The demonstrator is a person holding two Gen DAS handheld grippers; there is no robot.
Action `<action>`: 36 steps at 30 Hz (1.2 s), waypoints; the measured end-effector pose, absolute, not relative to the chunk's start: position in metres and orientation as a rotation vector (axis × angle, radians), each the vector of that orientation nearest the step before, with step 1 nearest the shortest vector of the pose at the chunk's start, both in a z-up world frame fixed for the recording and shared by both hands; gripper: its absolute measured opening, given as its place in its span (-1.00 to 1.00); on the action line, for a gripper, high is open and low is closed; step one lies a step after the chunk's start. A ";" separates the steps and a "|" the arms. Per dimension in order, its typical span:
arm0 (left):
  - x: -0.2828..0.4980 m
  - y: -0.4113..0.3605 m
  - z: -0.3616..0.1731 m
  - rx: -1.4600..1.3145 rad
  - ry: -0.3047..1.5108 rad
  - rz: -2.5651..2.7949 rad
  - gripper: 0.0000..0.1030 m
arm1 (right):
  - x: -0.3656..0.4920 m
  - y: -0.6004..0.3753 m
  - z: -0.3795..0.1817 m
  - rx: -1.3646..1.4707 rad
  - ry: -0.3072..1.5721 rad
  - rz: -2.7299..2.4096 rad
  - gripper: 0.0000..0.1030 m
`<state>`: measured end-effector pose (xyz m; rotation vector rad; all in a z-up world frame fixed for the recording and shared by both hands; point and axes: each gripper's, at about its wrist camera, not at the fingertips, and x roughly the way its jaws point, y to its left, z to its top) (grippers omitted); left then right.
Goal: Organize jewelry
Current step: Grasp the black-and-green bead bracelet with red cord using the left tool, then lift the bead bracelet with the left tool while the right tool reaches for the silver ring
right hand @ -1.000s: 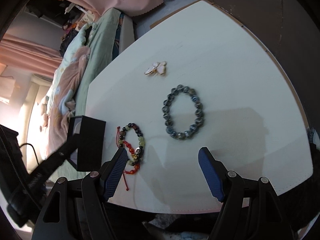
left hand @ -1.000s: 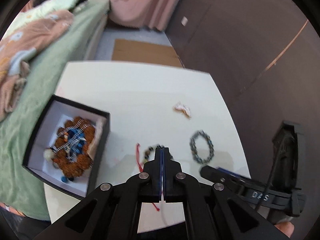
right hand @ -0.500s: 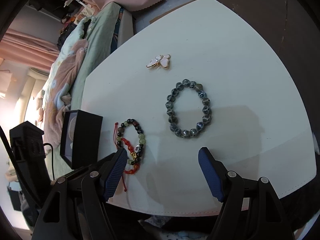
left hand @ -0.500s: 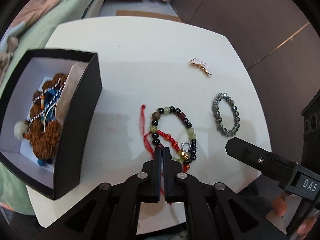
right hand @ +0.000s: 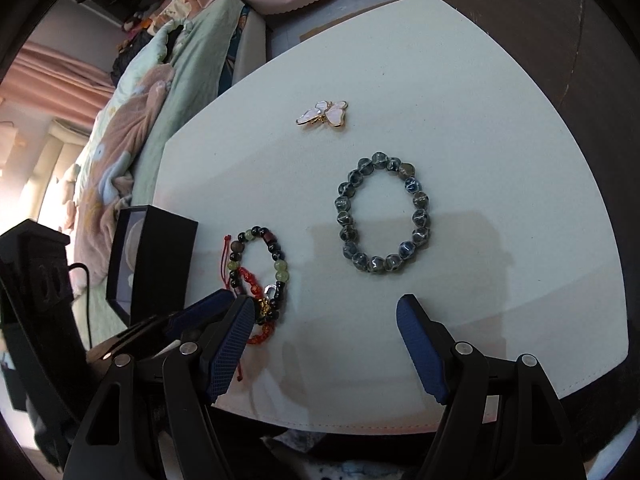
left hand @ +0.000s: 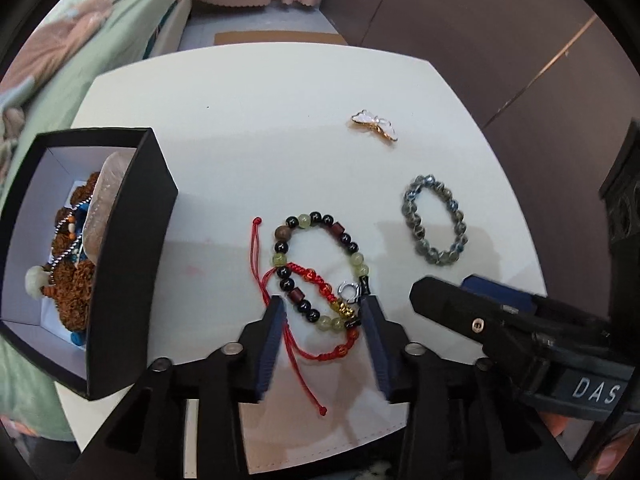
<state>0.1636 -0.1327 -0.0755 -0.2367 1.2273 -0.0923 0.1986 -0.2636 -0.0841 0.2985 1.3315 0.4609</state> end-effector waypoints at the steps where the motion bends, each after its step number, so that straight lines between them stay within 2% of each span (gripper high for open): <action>1: 0.163 -0.135 -0.077 -0.233 1.231 -0.094 0.11 | 0.198 -0.265 -0.084 0.288 1.327 0.449 0.43; 12: 0.154 -0.129 -0.082 -0.194 1.221 -0.064 0.06 | 0.196 -0.264 -0.082 0.283 1.327 0.458 0.43; 14: 0.162 -0.127 -0.082 -0.176 1.225 -0.062 -0.16 | 0.196 -0.265 -0.082 0.287 1.326 0.456 0.43; 15: 0.166 -0.126 -0.081 -0.171 1.227 -0.054 -0.40 | 0.195 -0.265 -0.082 0.287 1.327 0.456 0.43; 16: 0.170 -0.123 -0.080 -0.188 1.223 -0.059 -0.78 | 0.196 -0.264 -0.082 0.286 1.327 0.455 0.43; 18: 0.174 -0.115 -0.082 -0.228 1.244 -0.076 -0.84 | 0.196 -0.265 -0.082 0.286 1.325 0.450 0.43; 27: 0.176 -0.087 -0.048 -0.281 1.129 -0.048 -0.84 | 0.201 -0.274 -0.083 0.387 1.325 0.449 0.43; 36: 0.168 -0.078 -0.036 -0.329 1.106 -0.075 -0.84 | 0.207 -0.275 -0.081 0.456 1.317 0.464 0.43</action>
